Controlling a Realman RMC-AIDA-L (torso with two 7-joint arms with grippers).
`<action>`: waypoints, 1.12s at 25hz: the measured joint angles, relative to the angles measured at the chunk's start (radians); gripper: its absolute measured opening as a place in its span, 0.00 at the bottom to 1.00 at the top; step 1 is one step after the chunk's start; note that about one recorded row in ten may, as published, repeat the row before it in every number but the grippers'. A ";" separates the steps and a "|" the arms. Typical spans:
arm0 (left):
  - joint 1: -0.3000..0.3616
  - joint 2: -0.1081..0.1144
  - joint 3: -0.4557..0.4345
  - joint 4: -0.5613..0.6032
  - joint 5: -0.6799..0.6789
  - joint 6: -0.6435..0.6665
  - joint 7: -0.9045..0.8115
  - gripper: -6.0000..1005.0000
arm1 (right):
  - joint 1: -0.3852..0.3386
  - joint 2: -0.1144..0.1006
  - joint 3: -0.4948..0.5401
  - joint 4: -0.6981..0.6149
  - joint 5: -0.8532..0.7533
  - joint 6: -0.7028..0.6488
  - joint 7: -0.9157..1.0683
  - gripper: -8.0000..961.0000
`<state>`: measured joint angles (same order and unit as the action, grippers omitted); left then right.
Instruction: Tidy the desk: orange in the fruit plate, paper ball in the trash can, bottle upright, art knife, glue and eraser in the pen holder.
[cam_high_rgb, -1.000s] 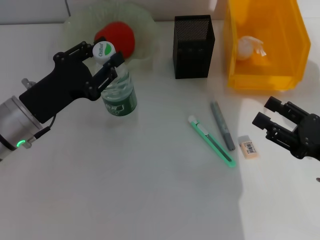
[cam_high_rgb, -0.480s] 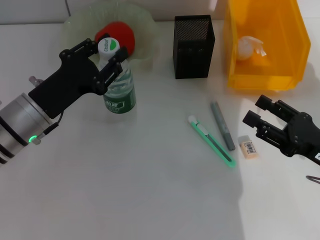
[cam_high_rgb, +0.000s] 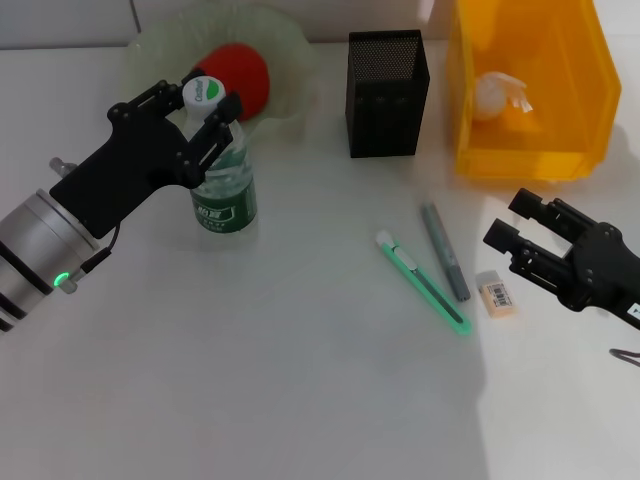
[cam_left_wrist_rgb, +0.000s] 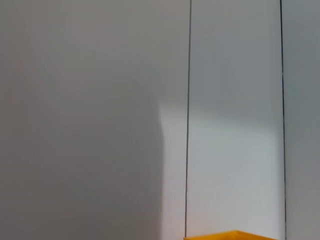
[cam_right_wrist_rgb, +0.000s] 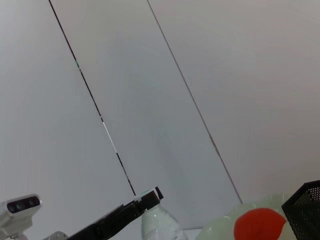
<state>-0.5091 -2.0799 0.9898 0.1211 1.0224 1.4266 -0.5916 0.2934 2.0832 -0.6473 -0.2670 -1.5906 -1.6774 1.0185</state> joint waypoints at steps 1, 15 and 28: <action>0.000 0.000 0.000 0.000 0.000 0.000 0.000 0.46 | 0.001 0.000 0.000 0.000 0.000 0.000 0.000 0.75; 0.046 0.001 -0.001 -0.013 -0.180 0.200 -0.012 0.70 | 0.007 0.000 0.001 0.000 0.000 0.001 -0.001 0.75; 0.256 0.092 0.054 0.341 0.000 0.378 -0.416 0.70 | 0.022 -0.006 0.030 -0.011 0.010 -0.044 0.018 0.75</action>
<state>-0.2534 -1.9877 1.0440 0.4623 1.0227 1.8045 -1.0074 0.3155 2.0776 -0.6177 -0.2776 -1.5809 -1.7219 1.0363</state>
